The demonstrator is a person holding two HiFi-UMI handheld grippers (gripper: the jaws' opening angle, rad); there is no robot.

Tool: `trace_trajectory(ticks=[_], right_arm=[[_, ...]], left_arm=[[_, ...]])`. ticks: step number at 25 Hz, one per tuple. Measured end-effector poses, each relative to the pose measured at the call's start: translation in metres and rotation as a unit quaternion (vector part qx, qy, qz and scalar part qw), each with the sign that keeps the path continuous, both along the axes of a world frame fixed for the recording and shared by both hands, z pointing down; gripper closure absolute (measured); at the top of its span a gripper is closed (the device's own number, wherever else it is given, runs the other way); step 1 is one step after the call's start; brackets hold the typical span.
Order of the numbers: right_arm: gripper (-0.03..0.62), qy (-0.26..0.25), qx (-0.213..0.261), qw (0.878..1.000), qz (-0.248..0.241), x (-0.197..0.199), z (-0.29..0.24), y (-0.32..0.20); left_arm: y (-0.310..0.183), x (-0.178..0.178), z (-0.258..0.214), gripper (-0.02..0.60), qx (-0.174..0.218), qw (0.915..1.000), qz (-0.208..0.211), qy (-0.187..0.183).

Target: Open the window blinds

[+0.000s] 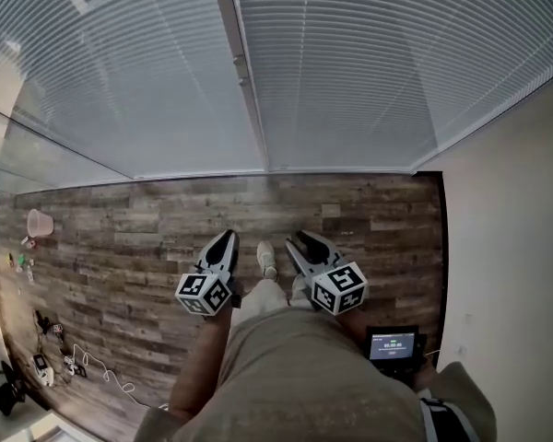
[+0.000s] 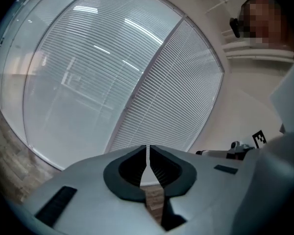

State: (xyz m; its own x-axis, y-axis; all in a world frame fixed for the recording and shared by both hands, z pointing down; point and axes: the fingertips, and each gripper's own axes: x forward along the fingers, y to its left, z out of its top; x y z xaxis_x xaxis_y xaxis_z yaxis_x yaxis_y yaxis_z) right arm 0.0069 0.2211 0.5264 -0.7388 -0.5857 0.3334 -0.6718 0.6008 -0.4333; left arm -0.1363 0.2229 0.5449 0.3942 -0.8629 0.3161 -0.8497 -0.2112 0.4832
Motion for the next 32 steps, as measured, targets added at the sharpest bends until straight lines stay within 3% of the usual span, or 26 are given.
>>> trace_trajectory(ticks=[15, 20, 32], right_arm=[[0.462, 0.023, 0.037, 0.997, 0.064, -0.047, -0.014, -0.126], [0.462, 0.027, 0.04, 0.996, 0.078, -0.059, -0.008, -0.152], [0.464, 0.018, 0.064, 0.994, 0.091, -0.061, -0.022, -0.196]], left_arm=[[-0.135, -0.063, -0.002, 0.546, 0.029, 0.9983, 0.05, 0.005], [-0.171, -0.086, -0.006, 0.546, 0.041, 0.998, 0.046, 0.008], [-0.206, -0.084, -0.006, 0.545, 0.035, 0.9974, 0.063, 0.008]])
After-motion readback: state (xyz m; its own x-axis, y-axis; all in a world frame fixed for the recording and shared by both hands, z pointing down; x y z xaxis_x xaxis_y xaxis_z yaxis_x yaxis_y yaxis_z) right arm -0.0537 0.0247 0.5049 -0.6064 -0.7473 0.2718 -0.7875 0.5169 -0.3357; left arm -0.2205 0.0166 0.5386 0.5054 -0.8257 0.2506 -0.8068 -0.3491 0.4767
